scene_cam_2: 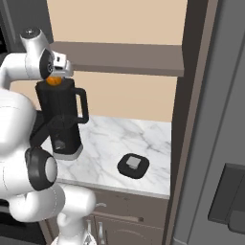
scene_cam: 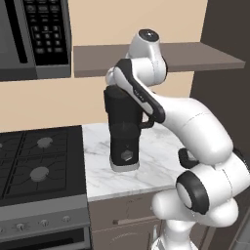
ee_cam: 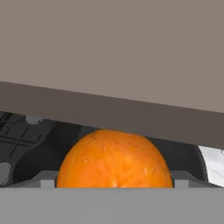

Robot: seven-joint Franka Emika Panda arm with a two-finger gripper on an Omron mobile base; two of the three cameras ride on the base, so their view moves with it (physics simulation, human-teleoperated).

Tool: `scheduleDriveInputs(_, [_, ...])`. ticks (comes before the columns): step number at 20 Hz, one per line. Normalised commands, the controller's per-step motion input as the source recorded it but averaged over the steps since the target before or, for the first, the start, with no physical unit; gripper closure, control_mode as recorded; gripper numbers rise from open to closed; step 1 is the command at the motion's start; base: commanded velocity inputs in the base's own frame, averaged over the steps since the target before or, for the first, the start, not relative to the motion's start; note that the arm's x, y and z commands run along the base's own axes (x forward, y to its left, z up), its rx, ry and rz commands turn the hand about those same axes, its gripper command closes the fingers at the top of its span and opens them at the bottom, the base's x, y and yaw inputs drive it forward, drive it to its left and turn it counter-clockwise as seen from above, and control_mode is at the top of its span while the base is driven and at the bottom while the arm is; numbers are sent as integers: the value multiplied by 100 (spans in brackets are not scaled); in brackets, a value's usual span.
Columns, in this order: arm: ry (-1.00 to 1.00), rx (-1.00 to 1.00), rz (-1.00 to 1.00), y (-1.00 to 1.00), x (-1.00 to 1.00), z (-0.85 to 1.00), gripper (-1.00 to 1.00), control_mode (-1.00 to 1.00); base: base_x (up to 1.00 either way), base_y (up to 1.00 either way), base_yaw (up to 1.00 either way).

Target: Open the blender lid, put the orange in the blender, close the lid, and start the blender.

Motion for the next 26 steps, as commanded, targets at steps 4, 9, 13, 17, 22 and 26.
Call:
scheduleDriveInputs(4, [11, -3, 0, 1, 8, -61, 100, -100, 0, 0, 0])
scheduleDriveInputs(9, [16, -3, 0, 0, 22, -55, 100, -100, 0, 0, 0])
scheduleDriveInputs(13, [19, -1, 0, 2, 23, -51, 100, -100, 0, 0, 0])
scheduleDriveInputs(17, [22, -1, 0, 2, 6, -63, 100, -100, 0, 0, 0])
scheduleDriveInputs(22, [15, 0, 0, 1, 0, -55, -100, -100, 0, 0, 0])
scheduleDriveInputs(26, [1, 0, 0, 0, 0, -23, -100, -100, 0, 0, 0])
